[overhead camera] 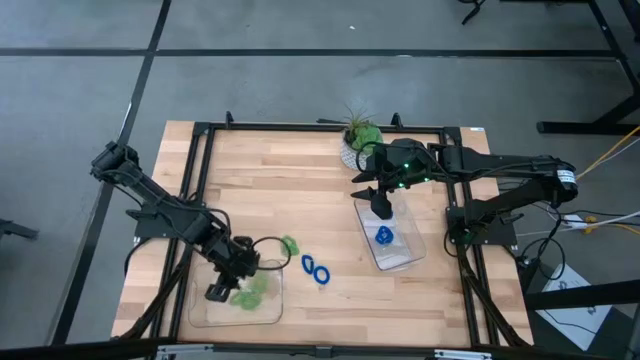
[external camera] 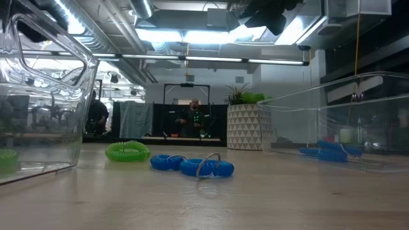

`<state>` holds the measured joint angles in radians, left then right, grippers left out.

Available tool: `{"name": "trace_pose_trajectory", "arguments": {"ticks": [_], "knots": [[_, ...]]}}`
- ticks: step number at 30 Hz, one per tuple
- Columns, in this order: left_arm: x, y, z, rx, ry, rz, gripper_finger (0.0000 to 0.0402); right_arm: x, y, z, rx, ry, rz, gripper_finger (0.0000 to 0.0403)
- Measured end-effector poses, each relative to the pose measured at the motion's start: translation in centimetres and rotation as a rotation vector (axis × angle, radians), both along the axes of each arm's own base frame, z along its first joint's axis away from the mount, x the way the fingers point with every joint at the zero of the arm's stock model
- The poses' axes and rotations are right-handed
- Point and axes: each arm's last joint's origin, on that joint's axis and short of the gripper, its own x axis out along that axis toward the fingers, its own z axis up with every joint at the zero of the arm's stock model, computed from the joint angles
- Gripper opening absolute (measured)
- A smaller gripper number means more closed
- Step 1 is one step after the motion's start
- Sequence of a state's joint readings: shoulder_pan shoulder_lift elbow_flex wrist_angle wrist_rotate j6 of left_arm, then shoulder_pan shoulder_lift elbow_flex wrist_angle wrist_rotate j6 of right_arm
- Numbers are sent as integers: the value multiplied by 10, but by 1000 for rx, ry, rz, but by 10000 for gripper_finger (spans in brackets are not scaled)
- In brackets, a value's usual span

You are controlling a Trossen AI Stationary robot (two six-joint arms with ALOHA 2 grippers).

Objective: Sort spring keychains
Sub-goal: Put the green spring keychain into the left transparent bin

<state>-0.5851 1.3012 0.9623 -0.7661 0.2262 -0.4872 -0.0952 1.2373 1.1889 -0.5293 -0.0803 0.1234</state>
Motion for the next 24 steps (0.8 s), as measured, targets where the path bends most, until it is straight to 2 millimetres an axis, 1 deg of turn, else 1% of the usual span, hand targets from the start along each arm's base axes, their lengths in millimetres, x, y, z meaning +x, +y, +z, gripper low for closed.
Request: {"name": "trace_pose_trajectory", "arguments": {"ticks": [5, 10, 16, 24], "knots": [[11, 15, 2, 75, -79, 129, 133, 0, 0, 0, 2, -1, -1, 205], [30, 33, 8, 19, -152, 293, 129, 0, 0, 0, 4, -1, -2, 205], [52, 60, 16, -63, -249, 475, 128, 0, 0, 0, 0, -1, 0, 205], [64, 93, 20, -86, -304, 703, 118, 0, 0, 0, 0, 0, 0, 205]]}}
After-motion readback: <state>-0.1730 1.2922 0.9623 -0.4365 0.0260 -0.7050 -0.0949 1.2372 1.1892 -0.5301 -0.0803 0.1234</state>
